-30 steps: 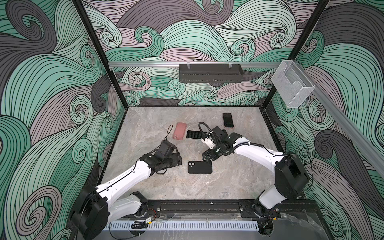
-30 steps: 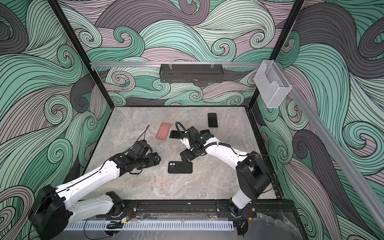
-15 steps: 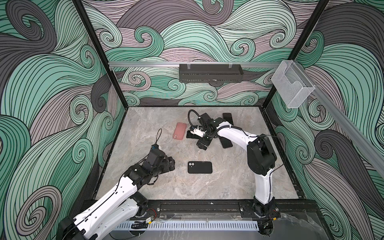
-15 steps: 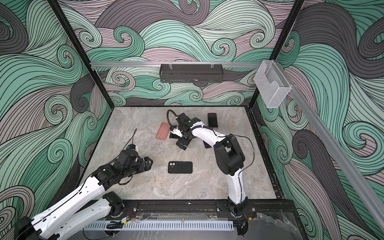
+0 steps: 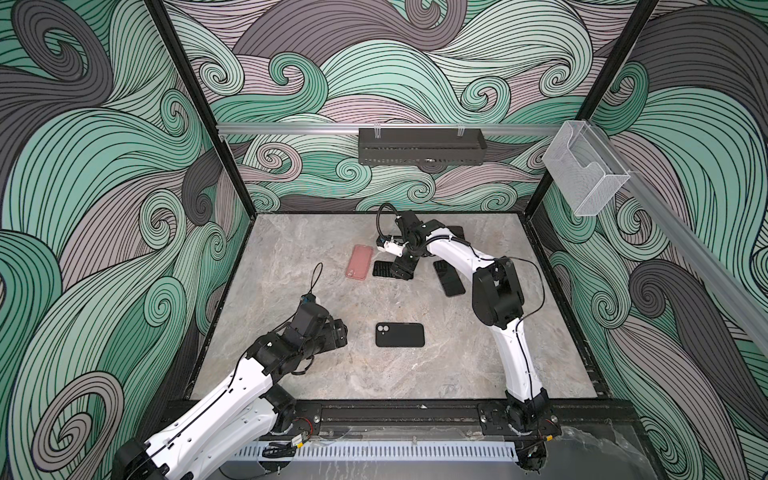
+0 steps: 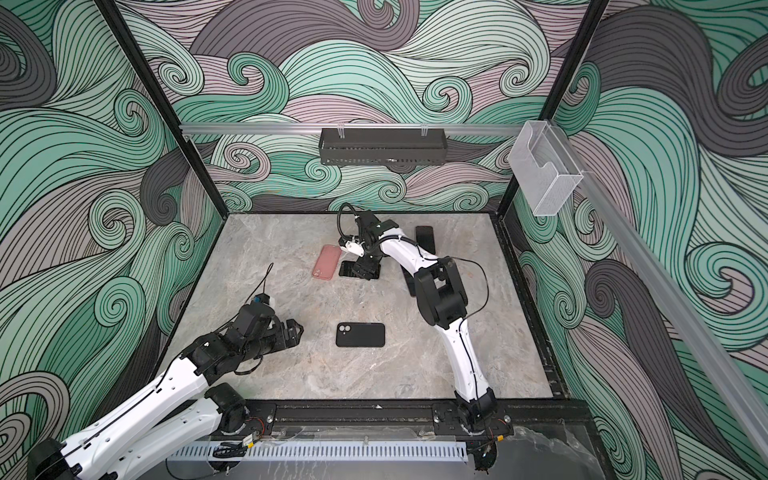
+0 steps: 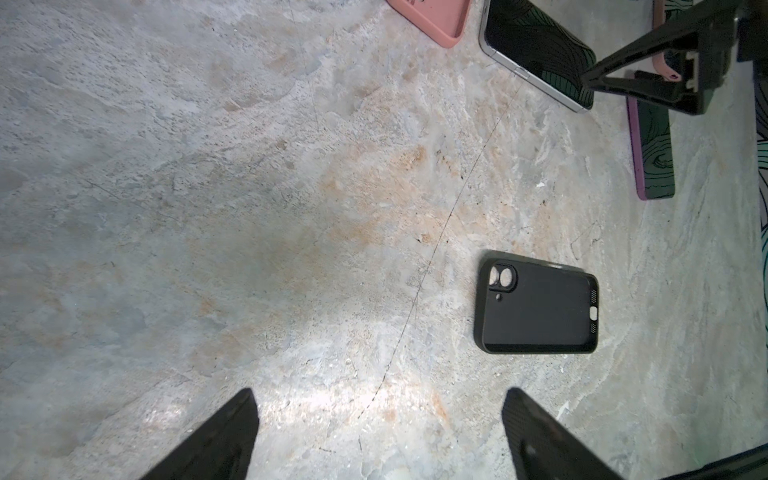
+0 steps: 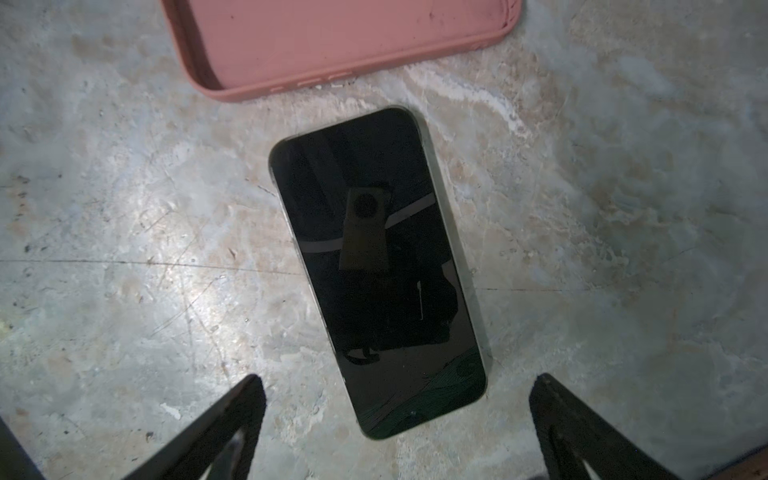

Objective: Put the phone into the phone case
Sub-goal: 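Move the right gripper to the black phone farther from the robot while left retracts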

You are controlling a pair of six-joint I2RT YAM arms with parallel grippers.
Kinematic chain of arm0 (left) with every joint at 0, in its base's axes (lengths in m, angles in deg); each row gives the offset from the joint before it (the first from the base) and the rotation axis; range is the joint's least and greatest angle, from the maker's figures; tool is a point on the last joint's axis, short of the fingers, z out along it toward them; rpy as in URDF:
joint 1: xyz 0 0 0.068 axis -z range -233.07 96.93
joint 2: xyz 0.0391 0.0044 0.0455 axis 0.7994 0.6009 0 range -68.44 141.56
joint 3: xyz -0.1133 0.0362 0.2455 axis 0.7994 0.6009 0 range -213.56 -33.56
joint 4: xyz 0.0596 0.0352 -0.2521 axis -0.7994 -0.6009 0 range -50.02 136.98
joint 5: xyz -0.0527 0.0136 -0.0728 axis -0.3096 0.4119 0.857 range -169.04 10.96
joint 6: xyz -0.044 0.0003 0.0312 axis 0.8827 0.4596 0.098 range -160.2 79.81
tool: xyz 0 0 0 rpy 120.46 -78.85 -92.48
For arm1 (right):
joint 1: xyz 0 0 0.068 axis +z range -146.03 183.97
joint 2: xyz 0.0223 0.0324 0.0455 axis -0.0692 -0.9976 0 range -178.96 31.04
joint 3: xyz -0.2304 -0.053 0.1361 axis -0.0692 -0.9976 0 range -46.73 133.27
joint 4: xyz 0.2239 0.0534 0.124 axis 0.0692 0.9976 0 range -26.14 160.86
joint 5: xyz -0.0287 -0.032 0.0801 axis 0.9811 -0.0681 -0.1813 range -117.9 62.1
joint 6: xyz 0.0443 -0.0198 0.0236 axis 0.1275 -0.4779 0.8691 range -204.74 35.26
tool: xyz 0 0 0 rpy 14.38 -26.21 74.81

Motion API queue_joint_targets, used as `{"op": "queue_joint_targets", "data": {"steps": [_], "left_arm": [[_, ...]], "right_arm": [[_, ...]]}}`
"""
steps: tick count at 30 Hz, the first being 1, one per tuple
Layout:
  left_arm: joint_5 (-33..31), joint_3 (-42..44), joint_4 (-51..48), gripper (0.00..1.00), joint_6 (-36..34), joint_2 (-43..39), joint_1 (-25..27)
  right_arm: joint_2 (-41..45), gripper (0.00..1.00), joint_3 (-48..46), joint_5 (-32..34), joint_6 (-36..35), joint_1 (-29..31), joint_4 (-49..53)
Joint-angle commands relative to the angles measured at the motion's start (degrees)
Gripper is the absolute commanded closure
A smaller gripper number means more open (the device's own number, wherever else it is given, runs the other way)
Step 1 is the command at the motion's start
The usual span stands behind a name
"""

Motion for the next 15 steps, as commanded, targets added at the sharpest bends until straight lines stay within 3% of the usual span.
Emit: {"op": "queue_joint_targets", "data": {"steps": [1, 9, 15], "left_arm": [[0.7, 0.5, -1.3, 0.06, -0.5, -0.9, -0.4], [1.1, 1.8, -0.6, 0.06, -0.4, -2.9, -0.4], [1.3, 1.9, -0.7, 0.06, -0.5, -3.7, -0.3]], "right_arm": [[-1.4, 0.0, 4.2, -6.4, -1.2, -0.2, 3.5], [-9.1, 0.0, 14.8, -5.5, -2.3, -0.2, 11.3], [-11.0, 0.0, 15.4, -4.5, -1.3, -0.3, 11.8]]}}
